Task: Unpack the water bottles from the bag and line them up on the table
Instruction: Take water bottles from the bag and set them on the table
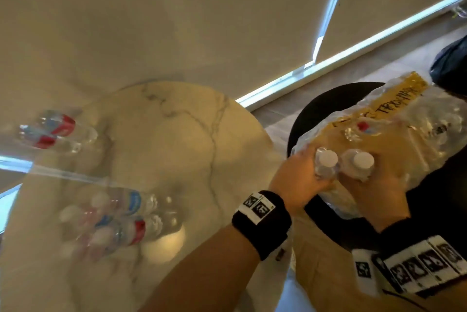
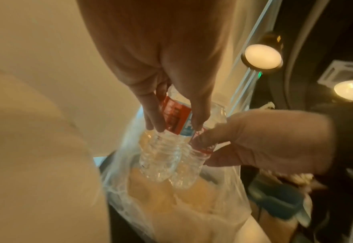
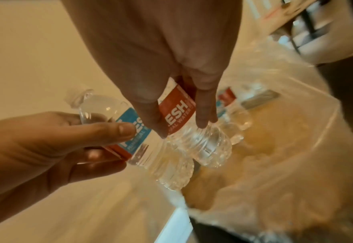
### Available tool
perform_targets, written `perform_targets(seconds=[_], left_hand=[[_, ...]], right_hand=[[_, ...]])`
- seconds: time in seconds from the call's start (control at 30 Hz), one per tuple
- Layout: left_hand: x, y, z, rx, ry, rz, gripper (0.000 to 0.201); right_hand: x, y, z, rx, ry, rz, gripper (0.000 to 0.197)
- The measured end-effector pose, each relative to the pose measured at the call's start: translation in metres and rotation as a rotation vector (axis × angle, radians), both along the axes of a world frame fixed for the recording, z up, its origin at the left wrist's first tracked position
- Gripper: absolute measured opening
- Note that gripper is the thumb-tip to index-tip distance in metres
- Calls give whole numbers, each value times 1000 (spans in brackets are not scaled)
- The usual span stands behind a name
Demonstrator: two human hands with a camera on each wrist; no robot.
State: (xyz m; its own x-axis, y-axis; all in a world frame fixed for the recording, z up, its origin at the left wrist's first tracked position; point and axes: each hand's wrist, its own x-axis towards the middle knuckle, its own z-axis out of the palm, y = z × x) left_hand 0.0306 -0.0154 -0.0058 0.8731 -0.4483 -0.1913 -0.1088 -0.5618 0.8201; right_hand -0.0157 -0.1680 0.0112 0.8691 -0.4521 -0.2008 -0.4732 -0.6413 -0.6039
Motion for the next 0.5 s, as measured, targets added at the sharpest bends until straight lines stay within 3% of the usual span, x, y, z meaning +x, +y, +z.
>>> perform_targets(seconds=[0.07, 0.2, 0.33, 0.5], left_hand=[[-27, 44, 21, -53, 40, 103, 52], [-86, 140, 41, 42, 47, 267, 62], [-156, 241, 42, 103, 66, 481, 63], [-217, 339, 45, 179, 42, 701, 55]], right_hand=[[-21, 31, 17, 100, 28, 56, 52], [-59, 117, 44, 233, -30, 278, 41], [-89, 205, 36, 369, 62, 499, 45], [-115, 306, 11, 473, 131, 601, 48]])
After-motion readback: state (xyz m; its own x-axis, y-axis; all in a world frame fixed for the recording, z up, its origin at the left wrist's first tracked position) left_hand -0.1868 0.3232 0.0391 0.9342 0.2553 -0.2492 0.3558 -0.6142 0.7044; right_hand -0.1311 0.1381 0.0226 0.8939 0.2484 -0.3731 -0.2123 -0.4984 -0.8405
